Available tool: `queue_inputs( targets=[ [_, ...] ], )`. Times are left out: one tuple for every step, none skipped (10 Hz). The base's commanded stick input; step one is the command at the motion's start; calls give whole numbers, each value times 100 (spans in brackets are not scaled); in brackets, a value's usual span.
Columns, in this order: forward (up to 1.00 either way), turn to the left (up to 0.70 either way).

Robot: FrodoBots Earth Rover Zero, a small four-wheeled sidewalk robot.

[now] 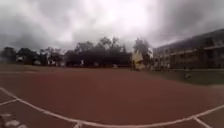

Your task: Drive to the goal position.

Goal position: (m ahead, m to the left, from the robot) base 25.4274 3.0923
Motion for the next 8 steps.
queue_inputs(
  targets=[
    [67, 0],
    [67, 0],
    [67, 0],
    [67, 0],
    [67, 0],
    [67, 0],
    [67, 0],
    [67, 0]
  ],
)
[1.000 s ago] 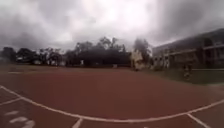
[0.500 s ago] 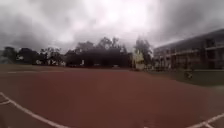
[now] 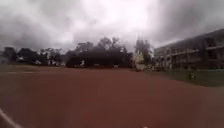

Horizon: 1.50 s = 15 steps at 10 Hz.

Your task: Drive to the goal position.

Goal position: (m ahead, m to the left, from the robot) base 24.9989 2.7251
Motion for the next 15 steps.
queue_inputs(
  targets=[
    [67, 0],
    [67, 0],
    [67, 0],
    [67, 0],
    [67, 0],
    [67, 0],
    [67, 0],
    [67, 0],
    [67, 0],
    [67, 0],
    [67, 0],
    [67, 0],
    [67, 0],
    [67, 0],
    [67, 0]
  ],
)
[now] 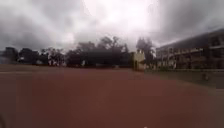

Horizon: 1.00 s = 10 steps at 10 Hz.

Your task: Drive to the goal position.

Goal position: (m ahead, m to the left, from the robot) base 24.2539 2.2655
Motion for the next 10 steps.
queue_inputs(
  targets=[
    [67, 0],
    [67, 0],
    [67, 0],
    [67, 0],
    [67, 0],
    [67, 0],
    [67, 0],
    [67, 0],
    [67, 0],
    [67, 0]
  ],
)
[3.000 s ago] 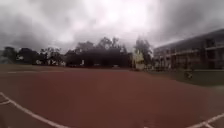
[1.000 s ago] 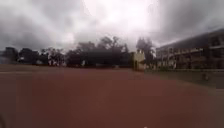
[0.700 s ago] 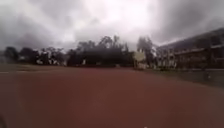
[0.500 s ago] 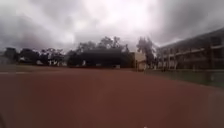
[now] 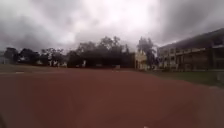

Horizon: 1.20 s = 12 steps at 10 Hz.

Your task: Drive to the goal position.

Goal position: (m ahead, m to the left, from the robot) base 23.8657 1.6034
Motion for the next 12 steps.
queue_inputs(
  targets=[
    [67, 0],
    [67, 0],
    [67, 0],
    [67, 0],
    [67, 0],
    [67, 0],
    [67, 0],
    [67, 0],
    [67, 0],
    [67, 0],
    [67, 0],
    [67, 0]
  ],
)
